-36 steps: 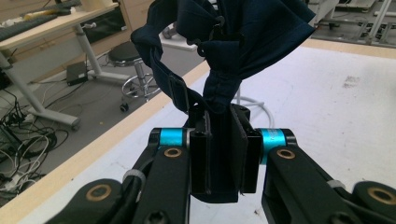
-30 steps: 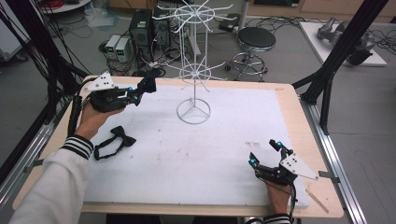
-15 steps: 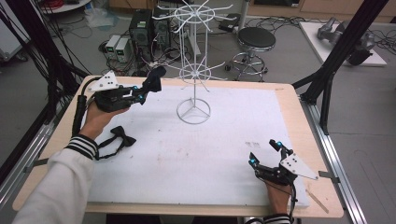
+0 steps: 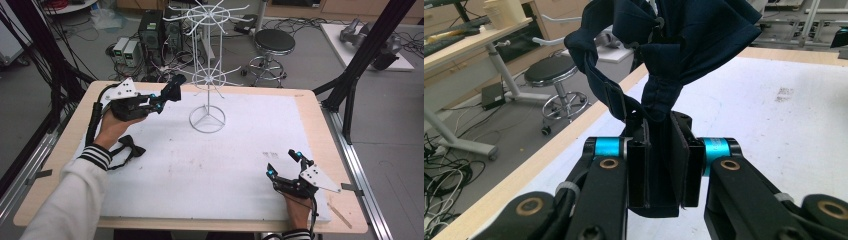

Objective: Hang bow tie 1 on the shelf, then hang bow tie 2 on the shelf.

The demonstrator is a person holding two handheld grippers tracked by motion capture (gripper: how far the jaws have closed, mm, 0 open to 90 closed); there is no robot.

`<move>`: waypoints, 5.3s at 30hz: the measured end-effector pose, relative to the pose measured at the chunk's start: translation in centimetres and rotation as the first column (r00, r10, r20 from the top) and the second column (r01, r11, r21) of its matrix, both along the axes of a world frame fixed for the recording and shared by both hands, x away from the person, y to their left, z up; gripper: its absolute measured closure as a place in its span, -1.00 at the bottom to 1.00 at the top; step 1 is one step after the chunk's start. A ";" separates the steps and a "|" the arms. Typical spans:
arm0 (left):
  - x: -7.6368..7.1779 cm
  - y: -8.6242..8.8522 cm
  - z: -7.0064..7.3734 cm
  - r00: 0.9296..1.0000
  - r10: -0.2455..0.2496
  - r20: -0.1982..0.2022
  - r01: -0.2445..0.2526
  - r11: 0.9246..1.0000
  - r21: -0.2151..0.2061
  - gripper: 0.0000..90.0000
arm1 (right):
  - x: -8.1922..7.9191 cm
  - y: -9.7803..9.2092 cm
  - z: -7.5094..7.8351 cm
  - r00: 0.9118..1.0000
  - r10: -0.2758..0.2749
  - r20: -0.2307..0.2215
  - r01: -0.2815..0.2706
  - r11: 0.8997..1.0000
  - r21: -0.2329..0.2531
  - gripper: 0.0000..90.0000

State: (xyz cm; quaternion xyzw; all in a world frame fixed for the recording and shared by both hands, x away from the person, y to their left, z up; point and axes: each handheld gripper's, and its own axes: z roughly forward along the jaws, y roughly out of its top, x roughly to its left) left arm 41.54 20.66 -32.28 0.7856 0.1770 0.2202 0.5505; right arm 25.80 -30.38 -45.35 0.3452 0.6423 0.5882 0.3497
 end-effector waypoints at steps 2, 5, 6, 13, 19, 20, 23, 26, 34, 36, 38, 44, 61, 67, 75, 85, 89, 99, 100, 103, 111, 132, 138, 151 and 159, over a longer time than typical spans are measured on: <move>0.1 -0.2 -0.1 1.000 0.001 0.005 -0.002 1.000 0.007 0.76 | 0.0 0.0 0.0 1.000 0.000 -0.001 0.000 1.000 0.001 -0.76; 0.2 -0.5 -0.2 1.000 -0.006 0.001 0.006 1.000 0.011 0.76 | 0.0 0.0 0.0 1.000 0.001 -0.001 -0.001 1.000 0.001 -0.76; 0.2 -0.6 -0.3 1.000 -0.007 -0.003 0.007 1.000 0.014 0.76 | 0.0 0.0 0.0 1.000 0.001 -0.001 -0.001 1.000 0.002 -0.76; 0.5 -1.5 -0.9 1.000 -0.015 -0.007 0.015 0.999 0.041 0.76 | 0.0 0.0 0.0 1.000 0.001 0.001 -0.001 1.000 0.001 -0.76; 0.7 -2.1 -1.1 1.000 -0.015 -0.001 0.015 0.998 0.067 0.76 | 0.0 0.0 0.0 1.000 0.000 0.001 0.000 1.000 0.002 -0.76; 0.7 -2.2 -1.1 1.000 -0.016 -0.002 0.017 0.998 0.068 0.76 | 0.0 0.0 0.0 1.000 0.000 0.001 0.000 1.000 0.002 -0.76; 0.7 -2.6 -1.2 1.000 -0.021 -0.002 0.021 0.996 0.082 0.76 | 0.0 0.0 0.0 1.000 0.001 0.000 -0.001 1.000 0.003 -0.76; 0.8 -2.8 -1.4 1.000 -0.021 -0.009 0.021 0.995 0.096 0.75 | 0.0 0.0 0.0 1.000 0.000 0.000 0.000 1.000 0.003 -0.76; 0.9 -3.4 -2.0 0.999 -0.030 -0.030 0.032 0.995 0.094 0.75 | 0.1 -0.1 0.0 1.000 0.000 0.010 0.000 1.000 -0.001 -0.76; 1.0 -3.4 -2.1 0.999 -0.029 -0.032 0.032 0.995 0.092 0.75 | 0.0 0.0 0.0 1.000 0.000 0.003 0.000 1.000 0.003 -0.76; 0.9 -3.4 -2.1 0.999 -0.029 -0.034 0.032 0.995 0.090 0.75 | 0.1 -0.1 0.0 1.000 0.000 0.010 0.000 1.000 -0.001 -0.76; 0.9 -3.4 -2.0 0.998 -0.030 -0.048 0.033 0.997 0.077 0.73 | 0.0 -0.1 0.0 1.000 0.000 0.004 0.000 1.000 0.003 -0.76; 0.3 -1.6 -0.8 0.997 -0.041 -0.061 0.034 0.994 -0.104 -0.71 | 0.0 -0.2 0.0 1.000 -0.008 0.006 0.008 1.000 0.010 -0.76; -0.6 -0.7 -0.7 0.998 -0.038 -0.054 0.031 0.991 -0.127 -0.71 | 0.0 0.0 0.0 1.000 -0.012 0.000 0.012 1.000 0.009 -0.76; -2.1 1.8 -0.9 0.999 -0.022 -0.035 0.016 0.986 -0.167 -0.71 | 0.0 -0.1 0.0 1.000 -0.009 0.001 0.009 1.000 0.007 -0.76; -4.6 4.7 -1.7 1.000 0.028 -0.006 -0.028 0.981 -0.193 -0.71 | 0.0 -0.1 0.0 1.000 -0.005 0.003 0.005 1.000 0.011 -0.76; -5.8 5.6 -2.1 0.998 0.069 0.006 -0.066 0.976 -0.206 -0.71 | 0.0 -0.1 0.0 1.000 -0.006 -0.001 0.006 1.000 0.015 -0.76; -9.2 8.5 -4.2 0.977 0.212 0.027 -0.200 0.952 -0.230 -0.71 | -0.1 -0.1 0.0 1.000 -0.009 0.000 0.009 1.000 0.014 -0.76; -9.4 8.7 -4.3 0.975 0.219 0.027 -0.207 0.950 -0.233 -0.71 | -0.1 -0.1 0.0 1.000 -0.008 0.000 0.008 1.000 0.014 -0.76; -9.8 9.3 -4.6 0.973 0.228 0.023 -0.216 0.947 -0.237 -0.71 | -0.1 -0.1 0.0 1.000 -0.008 0.002 0.008 1.000 0.013 -0.76; -10.2 9.6 -5.6 0.973 0.230 0.014 -0.220 0.946 -0.238 -0.71 | -0.1 -0.1 0.0 1.000 -0.009 0.008 0.009 1.000 0.009 -0.76; -10.3 10.3 -5.4 0.971 0.240 0.012 -0.230 0.942 -0.243 -0.71 | -0.1 -0.1 -0.1 1.000 -0.011 0.023 0.010 1.000 0.010 -0.76; -10.2 10.5 -5.1 0.971 0.238 0.010 -0.230 0.946 -0.230 -0.71 | -0.1 -0.1 0.0 1.000 -0.010 0.021 0.010 1.000 0.005 -0.76; -9.2 11.1 -4.5 0.977 0.215 -0.015 -0.215 0.965 -0.148 -0.71 | -0.1 0.0 0.0 1.000 -0.010 0.014 0.010 1.000 0.006 -0.76; -7.8 11.0 -3.8 0.983 0.179 -0.046 -0.181 0.982 -0.048 -0.71 | -0.1 0.0 0.0 1.000 -0.010 0.014 0.010 1.000 0.001 -0.76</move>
